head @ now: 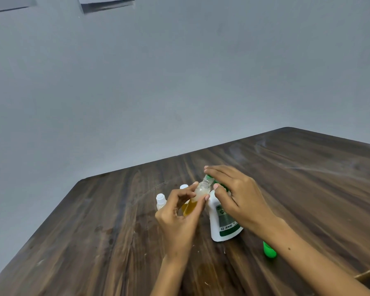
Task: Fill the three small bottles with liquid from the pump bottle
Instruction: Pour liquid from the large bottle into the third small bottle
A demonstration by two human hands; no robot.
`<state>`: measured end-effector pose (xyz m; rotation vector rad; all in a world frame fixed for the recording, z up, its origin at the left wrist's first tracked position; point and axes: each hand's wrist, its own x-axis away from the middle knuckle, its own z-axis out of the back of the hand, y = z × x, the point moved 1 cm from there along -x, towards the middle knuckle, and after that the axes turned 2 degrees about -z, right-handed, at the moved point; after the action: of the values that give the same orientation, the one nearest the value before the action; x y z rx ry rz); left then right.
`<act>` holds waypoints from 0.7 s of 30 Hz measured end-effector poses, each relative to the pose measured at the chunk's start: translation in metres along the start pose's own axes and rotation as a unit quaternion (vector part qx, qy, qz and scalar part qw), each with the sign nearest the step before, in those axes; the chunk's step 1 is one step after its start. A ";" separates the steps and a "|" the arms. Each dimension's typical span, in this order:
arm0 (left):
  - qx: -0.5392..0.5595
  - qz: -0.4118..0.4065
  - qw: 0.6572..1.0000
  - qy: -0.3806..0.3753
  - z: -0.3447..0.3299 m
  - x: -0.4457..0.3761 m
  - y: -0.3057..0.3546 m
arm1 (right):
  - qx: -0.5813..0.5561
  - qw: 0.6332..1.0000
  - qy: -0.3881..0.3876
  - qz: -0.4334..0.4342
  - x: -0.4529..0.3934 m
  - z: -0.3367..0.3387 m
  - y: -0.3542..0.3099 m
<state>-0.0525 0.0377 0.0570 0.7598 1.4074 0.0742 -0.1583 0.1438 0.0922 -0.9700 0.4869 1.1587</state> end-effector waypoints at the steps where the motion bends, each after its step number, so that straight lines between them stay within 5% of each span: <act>1: 0.001 0.004 1.000 0.001 -0.001 0.000 0.001 | 0.001 1.000 -0.003 0.002 -0.001 0.002 0.000; 21: -0.008 -0.011 1.000 0.012 0.000 0.000 -0.004 | 0.013 0.998 0.068 -0.002 0.000 -0.005 -0.001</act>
<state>-0.0539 0.0345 0.0544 0.7331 1.4356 0.0769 -0.1562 0.1392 0.0898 -1.0308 0.6069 1.0860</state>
